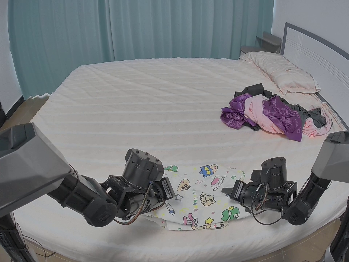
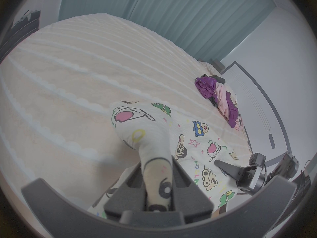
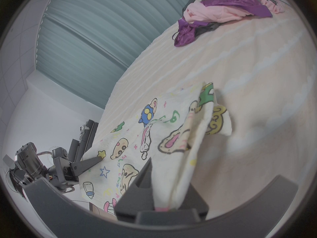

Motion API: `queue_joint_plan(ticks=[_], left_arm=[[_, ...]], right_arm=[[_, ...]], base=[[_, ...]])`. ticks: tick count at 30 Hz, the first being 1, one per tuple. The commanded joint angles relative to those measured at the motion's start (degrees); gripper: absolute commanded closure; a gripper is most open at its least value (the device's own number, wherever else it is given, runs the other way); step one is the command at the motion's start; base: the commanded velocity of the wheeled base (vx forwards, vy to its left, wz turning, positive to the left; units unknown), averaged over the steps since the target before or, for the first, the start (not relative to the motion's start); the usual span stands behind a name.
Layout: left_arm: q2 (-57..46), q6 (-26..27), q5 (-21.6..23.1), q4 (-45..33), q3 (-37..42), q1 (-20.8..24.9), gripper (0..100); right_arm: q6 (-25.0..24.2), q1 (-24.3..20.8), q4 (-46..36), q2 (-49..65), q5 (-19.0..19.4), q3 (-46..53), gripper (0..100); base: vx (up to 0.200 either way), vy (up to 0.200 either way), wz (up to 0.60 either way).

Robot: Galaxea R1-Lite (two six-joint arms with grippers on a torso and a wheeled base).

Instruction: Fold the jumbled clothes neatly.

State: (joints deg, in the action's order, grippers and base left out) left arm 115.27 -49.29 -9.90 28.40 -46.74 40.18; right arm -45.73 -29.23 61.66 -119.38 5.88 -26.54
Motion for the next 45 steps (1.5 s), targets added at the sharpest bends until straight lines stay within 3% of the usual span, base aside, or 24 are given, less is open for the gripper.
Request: queue_joint_plan(ticks=[1,27,34,40,41,43,44,45], left_arm=[[-1.72,-0.02,-0.03,-0.10,0.33,0.60,100],[-0.58,-0.02,-0.47,-0.19,-0.37,1.39,100],[2.50,-0.99,-4.95,0.34,-0.72,1.39,100],[3.03,-2.39,-5.39,0.34,-0.72,1.57,100],[3.29,-2.39,-5.57,0.34,-0.55,1.66,0],[3.47,-2.57,-5.66,0.34,-0.37,1.48,0],[3.03,-2.57,-6.10,0.34,-0.02,1.04,0],[3.03,-2.66,-6.19,0.34,-0.02,0.95,0]], right_arm=[[0.02,0.05,0.04,1.61,0.01,0.17,100],[0.20,0.84,-0.05,2.84,-0.16,1.40,100],[0.20,0.84,-0.14,2.49,-0.25,1.31,100],[0.20,0.84,-0.05,2.05,-0.25,1.05,100],[0.29,0.76,-0.05,1.96,-0.08,1.23,100],[0.29,0.32,-0.49,1.35,0.10,1.14,100],[1.08,0.14,-0.14,0.47,-0.43,1.84,0],[1.08,0.14,-0.14,0.47,-0.43,1.93,0]], base=[[0.000,-0.200,0.00],[0.000,-0.200,0.00],[0.000,0.000,0.00],[0.000,0.000,0.00],[0.000,0.000,0.00],[0.000,0.000,0.00],[0.000,0.000,0.00],[0.000,0.000,0.00]])
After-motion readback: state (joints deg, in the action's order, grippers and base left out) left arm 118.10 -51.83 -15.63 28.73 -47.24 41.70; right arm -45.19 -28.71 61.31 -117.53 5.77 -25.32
